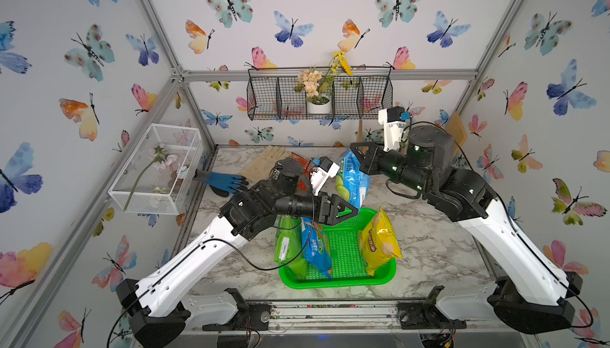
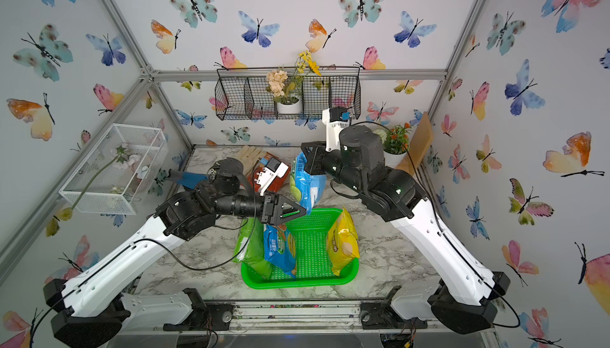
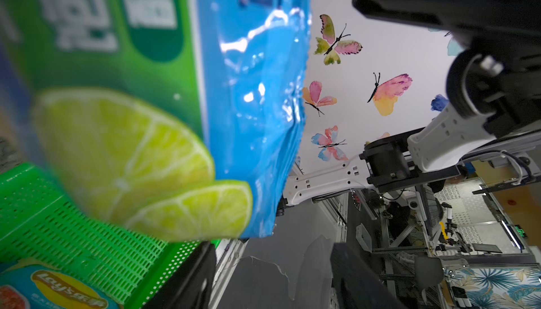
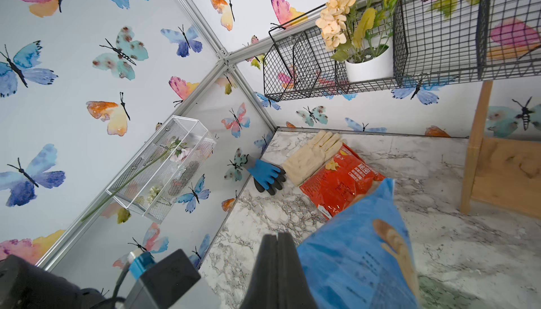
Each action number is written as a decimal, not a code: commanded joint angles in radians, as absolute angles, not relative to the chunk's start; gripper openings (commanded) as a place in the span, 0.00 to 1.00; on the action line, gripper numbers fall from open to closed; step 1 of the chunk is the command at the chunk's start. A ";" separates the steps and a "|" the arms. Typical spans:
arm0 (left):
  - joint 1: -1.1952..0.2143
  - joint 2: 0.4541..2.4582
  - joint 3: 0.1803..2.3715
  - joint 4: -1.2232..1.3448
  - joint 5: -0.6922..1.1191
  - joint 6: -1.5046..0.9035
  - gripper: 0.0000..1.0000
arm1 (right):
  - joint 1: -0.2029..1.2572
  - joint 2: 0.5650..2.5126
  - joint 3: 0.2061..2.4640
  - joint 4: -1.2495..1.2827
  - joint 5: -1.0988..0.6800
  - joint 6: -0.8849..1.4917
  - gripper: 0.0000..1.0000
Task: Put the potato chips into the basket
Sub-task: Pick up the potato chip from the center of the board, then place the potato chip in the basket.
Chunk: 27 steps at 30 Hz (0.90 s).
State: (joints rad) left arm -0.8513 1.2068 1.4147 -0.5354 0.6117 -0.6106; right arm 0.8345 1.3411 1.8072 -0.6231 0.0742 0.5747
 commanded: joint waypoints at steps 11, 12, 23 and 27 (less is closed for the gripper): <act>-0.854 1.044 1.328 -0.596 0.402 -0.627 0.70 | 0.827 1.272 1.695 -0.742 -0.008 0.578 0.02; -0.854 1.053 1.325 -0.617 0.375 -0.624 0.69 | 0.828 1.261 1.673 -0.744 -0.017 0.582 0.02; -0.983 1.236 1.339 -0.708 0.158 -0.568 0.59 | 0.827 1.144 1.433 -0.757 -0.092 0.618 0.02; -1.002 1.283 1.334 -0.716 0.121 -0.571 0.57 | 0.827 1.110 1.391 -0.791 -0.129 0.630 0.02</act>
State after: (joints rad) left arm -0.9924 1.2720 1.3170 -0.6788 0.2096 -0.5922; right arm 0.8299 1.1454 1.4075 -0.7647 -0.0711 0.6117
